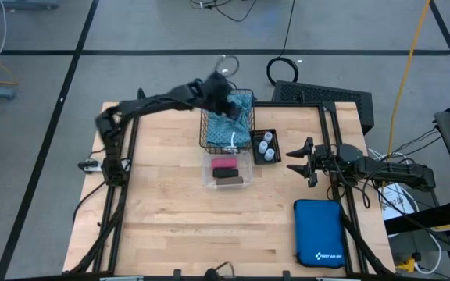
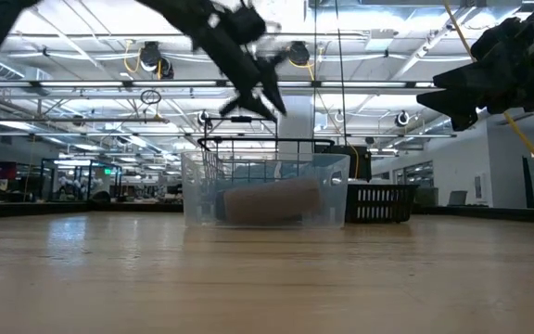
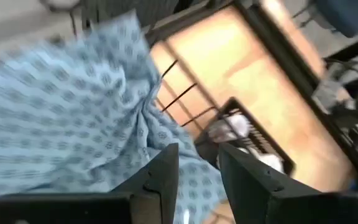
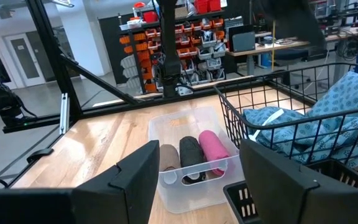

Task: Pick & Place Medicine items
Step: Return to Home Position

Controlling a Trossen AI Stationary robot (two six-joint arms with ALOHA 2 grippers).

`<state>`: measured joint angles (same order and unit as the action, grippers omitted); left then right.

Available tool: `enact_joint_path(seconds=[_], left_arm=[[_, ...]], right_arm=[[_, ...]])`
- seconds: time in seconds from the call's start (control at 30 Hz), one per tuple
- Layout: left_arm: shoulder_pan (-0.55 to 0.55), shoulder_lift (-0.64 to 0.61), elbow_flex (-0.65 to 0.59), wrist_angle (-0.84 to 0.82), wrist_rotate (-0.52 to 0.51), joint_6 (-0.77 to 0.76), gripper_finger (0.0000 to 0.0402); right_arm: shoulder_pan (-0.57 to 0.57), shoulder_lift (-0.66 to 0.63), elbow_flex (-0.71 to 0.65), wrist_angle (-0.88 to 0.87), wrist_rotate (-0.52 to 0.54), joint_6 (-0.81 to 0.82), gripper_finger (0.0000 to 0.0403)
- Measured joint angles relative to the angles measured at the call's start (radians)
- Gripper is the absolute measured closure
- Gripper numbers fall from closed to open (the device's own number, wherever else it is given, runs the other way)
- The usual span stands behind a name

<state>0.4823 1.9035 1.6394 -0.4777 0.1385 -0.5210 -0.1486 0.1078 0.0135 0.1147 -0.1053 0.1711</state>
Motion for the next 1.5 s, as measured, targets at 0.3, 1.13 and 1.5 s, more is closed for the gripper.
enact_joint_path(seconds=[0.3,1.13,1.5], left_arm=[[-0.147,-0.44,0.001,-0.286,-0.278,0.277,0.0279],[-0.452,-1.377,-0.783,-0.109,-0.452,0.364,0.0279],[-0.452,-1.469,-1.34,0.601,-0.052,0.492,0.0279]], right_arm=[[0.0,0.0,0.0,0.0,0.0,0.0,0.019],[0.0,0.0,0.0,0.001,0.0,0.0,0.019],[0.0,0.0,0.0,0.001,0.0,0.0,0.019]])
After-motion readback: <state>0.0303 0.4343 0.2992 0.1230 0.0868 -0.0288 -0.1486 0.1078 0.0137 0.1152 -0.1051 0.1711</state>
